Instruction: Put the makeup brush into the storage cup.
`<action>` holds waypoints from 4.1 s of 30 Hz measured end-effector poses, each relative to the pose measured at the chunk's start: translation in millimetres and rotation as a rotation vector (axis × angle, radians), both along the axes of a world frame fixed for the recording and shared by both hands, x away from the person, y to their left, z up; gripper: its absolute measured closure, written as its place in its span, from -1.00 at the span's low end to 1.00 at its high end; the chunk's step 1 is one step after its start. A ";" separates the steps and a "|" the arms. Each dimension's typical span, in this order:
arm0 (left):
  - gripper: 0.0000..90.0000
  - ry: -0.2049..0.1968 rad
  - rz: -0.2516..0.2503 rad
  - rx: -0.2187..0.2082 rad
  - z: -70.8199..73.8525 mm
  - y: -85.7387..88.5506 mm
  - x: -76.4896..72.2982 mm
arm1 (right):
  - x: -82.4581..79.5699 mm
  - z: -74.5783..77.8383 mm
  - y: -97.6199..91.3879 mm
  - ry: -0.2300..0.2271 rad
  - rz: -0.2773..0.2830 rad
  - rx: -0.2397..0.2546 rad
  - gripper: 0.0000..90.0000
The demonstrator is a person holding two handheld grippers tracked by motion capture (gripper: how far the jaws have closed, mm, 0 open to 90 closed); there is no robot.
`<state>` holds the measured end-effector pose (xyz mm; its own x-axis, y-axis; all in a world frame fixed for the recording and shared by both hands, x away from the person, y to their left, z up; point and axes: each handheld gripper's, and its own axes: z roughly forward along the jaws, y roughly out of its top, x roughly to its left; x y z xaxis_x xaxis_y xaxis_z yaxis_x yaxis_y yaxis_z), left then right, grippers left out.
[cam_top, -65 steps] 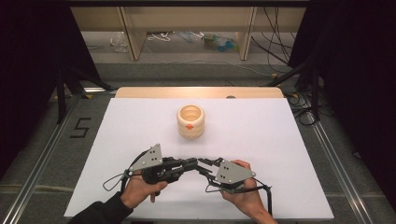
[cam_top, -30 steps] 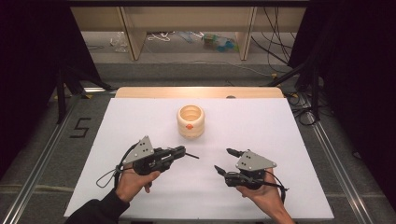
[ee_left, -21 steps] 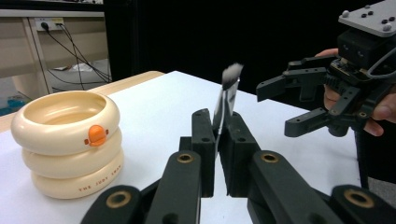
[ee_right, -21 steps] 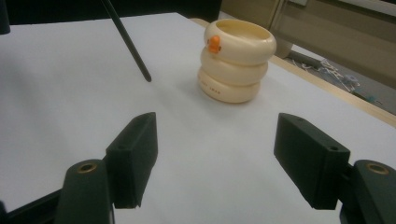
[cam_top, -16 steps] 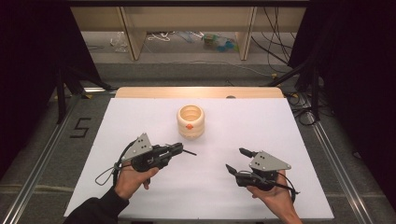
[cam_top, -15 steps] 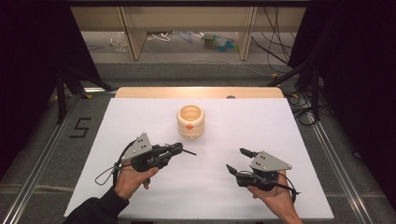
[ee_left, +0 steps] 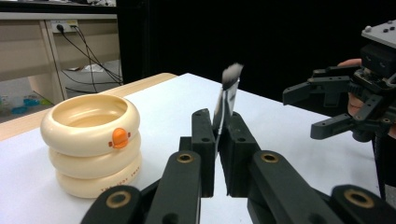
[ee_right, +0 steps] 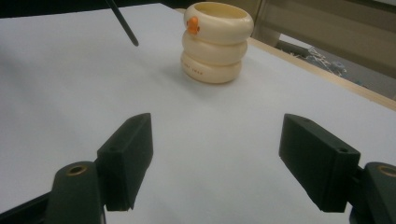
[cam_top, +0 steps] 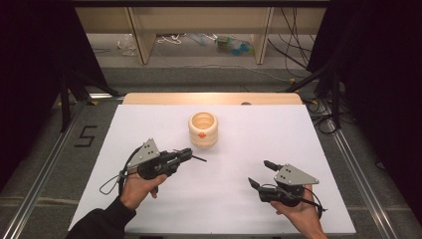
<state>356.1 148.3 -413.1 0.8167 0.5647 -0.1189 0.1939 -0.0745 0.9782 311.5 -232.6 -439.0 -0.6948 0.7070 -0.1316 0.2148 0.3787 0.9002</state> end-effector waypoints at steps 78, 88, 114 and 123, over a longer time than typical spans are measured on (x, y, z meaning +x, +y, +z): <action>0.89 0.128 0.199 0.152 49.1 -30.7 127.8 | -6.3 -3.0 -18.0 0.008 -0.035 0.053 -0.55; 0.89 0.144 0.203 0.170 41.6 -34.7 133.7 | -6.2 -3.3 -17.0 0.003 -0.033 0.053 -0.54; 0.03 0.215 0.212 0.270 25.2 -48.1 138.5 | -6.9 -3.6 -16.3 0.011 -0.022 0.040 -0.52; -0.37 0.180 0.223 0.212 44.5 -36.5 115.0 | -6.9 -4.1 -15.1 0.013 -0.018 0.039 -0.52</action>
